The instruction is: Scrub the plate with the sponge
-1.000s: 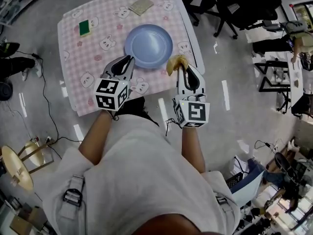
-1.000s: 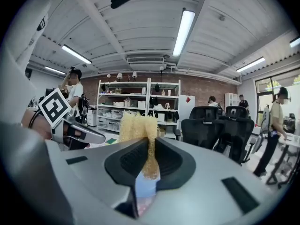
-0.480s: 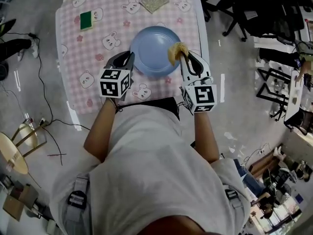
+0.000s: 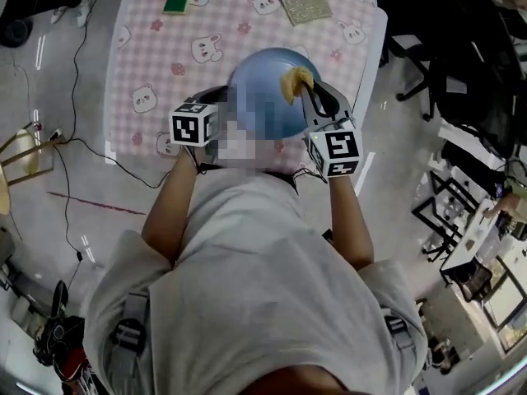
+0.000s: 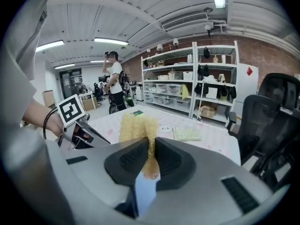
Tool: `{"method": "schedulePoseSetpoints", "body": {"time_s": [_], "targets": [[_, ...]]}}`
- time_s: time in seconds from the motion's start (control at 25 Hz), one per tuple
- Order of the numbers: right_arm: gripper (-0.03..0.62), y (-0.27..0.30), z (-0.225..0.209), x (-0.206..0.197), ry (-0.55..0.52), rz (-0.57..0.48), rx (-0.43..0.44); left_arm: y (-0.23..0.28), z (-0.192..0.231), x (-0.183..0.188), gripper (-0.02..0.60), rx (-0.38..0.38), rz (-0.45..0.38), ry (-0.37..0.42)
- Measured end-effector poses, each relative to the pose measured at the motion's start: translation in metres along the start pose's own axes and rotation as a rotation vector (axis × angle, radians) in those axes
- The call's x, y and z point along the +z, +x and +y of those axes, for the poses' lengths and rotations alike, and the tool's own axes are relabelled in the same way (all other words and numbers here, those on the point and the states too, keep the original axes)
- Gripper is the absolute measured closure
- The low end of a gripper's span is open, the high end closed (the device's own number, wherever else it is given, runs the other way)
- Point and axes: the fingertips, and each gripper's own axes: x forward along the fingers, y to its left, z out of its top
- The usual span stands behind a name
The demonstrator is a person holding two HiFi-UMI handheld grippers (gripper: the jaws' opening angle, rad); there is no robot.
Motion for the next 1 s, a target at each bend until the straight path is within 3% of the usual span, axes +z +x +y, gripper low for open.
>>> {"method": "schedulePoseSetpoints", "body": {"time_s": [0.08, 0.16, 0.36, 0.6, 0.76, 0.88, 1.0], "targets": [[0.546, 0.012, -0.006, -0.008, -0.01, 0.023, 0.037, 0.009, 0.0, -0.002, 0.508, -0.028, 0.002, -0.063], [0.546, 0.022, -0.011, -0.017, -0.017, 0.043, 0.067, 0.012, 0.003, -0.002, 0.514, -0.03, -0.001, -0.078], [0.546, 0.035, -0.011, -0.032, -0.031, 0.072, 0.127, 0.003, 0.013, -0.003, 0.499, 0.028, -0.046, -0.12], [0.546, 0.032, -0.016, -0.039, -0.024, 0.074, 0.151, 0.01, 0.014, -0.012, 0.469, 0.072, -0.029, -0.135], [0.546, 0.039, -0.015, -0.042, -0.015, 0.081, 0.157, 0.02, 0.025, -0.012, 0.471, 0.13, -0.005, -0.106], [0.546, 0.043, -0.021, -0.048, -0.011, 0.111, 0.146, 0.029, 0.024, -0.011, 0.476, 0.129, 0.014, -0.087], [0.546, 0.049, -0.023, -0.057, -0.039, 0.164, 0.142, 0.034, 0.021, -0.009, 0.525, 0.114, 0.007, -0.086]]}}
